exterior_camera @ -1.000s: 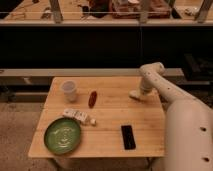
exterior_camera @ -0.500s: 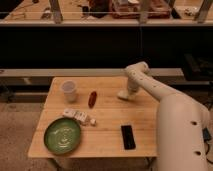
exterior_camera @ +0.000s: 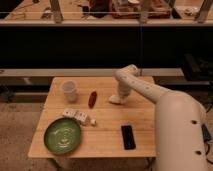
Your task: Wipe the white sponge on the table
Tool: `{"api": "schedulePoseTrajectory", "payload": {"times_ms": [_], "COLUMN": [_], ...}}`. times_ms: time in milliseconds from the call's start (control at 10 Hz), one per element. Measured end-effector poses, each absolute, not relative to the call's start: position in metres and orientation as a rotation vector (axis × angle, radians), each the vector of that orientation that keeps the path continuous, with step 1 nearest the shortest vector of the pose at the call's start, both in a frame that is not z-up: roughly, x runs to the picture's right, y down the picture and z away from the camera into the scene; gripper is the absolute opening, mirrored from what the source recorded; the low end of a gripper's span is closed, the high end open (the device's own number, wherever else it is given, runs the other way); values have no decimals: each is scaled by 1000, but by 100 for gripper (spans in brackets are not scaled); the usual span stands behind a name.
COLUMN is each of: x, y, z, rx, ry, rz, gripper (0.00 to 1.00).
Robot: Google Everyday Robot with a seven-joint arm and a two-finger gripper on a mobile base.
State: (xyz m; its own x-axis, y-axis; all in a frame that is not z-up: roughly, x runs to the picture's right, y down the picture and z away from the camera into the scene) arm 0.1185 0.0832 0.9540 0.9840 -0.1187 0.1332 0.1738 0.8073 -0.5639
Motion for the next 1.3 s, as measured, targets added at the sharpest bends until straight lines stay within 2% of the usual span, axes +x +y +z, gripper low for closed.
{"api": "schedulePoseTrajectory", "payload": {"times_ms": [600, 1300], "x": [130, 255], "y": [140, 133], "z": [870, 873], "rx": [-585, -577], "ry": [-184, -50], "rz": [-222, -37], "gripper": [3, 3]}}
